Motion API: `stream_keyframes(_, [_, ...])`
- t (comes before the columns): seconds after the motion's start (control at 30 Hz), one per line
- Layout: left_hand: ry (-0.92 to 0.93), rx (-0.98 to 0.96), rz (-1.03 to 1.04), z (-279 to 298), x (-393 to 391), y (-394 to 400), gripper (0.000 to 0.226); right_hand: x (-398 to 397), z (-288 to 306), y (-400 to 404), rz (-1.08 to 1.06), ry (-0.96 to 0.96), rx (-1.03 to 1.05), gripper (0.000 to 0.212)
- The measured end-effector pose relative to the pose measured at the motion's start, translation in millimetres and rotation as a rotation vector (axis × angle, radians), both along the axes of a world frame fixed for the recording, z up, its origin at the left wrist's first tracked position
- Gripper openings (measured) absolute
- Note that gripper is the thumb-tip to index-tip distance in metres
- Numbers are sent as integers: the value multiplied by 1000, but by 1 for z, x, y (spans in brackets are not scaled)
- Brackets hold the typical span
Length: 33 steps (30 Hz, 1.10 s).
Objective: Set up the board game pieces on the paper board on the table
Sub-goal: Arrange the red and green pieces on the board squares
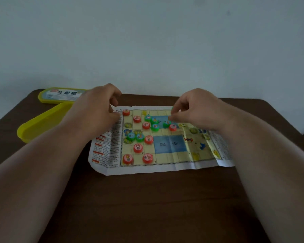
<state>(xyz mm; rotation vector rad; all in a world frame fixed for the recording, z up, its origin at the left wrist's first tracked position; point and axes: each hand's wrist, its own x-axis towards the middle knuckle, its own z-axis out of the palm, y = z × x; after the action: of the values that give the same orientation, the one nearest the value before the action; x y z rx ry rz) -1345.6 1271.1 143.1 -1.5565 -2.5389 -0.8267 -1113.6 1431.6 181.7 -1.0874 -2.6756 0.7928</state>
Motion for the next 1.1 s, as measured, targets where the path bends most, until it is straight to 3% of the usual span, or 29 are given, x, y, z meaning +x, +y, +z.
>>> stream_keyframes(0.1, [6,-6,-22,1,2,0,62,1,-11,-5,38,-143,67,20])
stream_keyframes(0.23, [12,3,-29,0,2,0,66,-1,-16,-4,35,-169,69,18])
stream_keyframes(0.4, [17,2,-52,1,5,0,64,4,-20,-9,91,21,78,14])
stream_keyframes(0.6, [38,-32,-60,0,7,3,64,-6,-30,-20,222,104,135,21])
stream_keyframes(0.87, [-11,-42,-64,0,7,1,58,-10,-33,-20,247,124,167,24])
stream_keyframes(1.1, [-65,-44,-58,-1,5,1,55,-37,-15,-4,238,167,263,13])
